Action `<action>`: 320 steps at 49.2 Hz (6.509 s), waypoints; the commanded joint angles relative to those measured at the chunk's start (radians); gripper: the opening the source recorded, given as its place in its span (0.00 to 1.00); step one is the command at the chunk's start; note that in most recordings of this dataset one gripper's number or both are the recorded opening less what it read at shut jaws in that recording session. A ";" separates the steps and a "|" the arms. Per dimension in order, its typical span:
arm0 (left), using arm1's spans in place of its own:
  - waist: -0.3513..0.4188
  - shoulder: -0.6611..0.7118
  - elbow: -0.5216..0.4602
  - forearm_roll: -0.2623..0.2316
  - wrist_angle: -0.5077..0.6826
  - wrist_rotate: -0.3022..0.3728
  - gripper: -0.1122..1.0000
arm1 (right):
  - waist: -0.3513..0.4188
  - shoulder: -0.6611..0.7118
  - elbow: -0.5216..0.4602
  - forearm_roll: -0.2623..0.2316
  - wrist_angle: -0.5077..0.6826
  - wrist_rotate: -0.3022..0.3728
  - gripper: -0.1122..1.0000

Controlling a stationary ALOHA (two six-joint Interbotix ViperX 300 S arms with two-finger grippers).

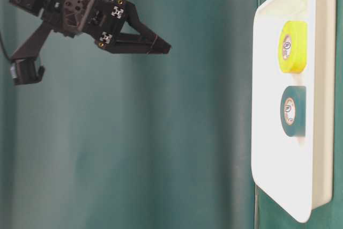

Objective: Pick up the tape from a random location and place it into the white case.

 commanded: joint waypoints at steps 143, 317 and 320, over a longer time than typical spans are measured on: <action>-0.273 0.012 -0.002 -0.002 0.021 -0.040 0.92 | 0.216 -0.672 1.026 0.026 -1.028 0.152 0.87; -0.265 1.141 -0.973 0.014 0.603 -0.118 0.92 | 0.216 -0.667 0.985 0.006 -0.988 0.141 0.87; -0.265 1.141 -0.971 0.014 0.603 -0.118 0.92 | 0.216 -0.667 0.985 0.006 -0.989 0.141 0.87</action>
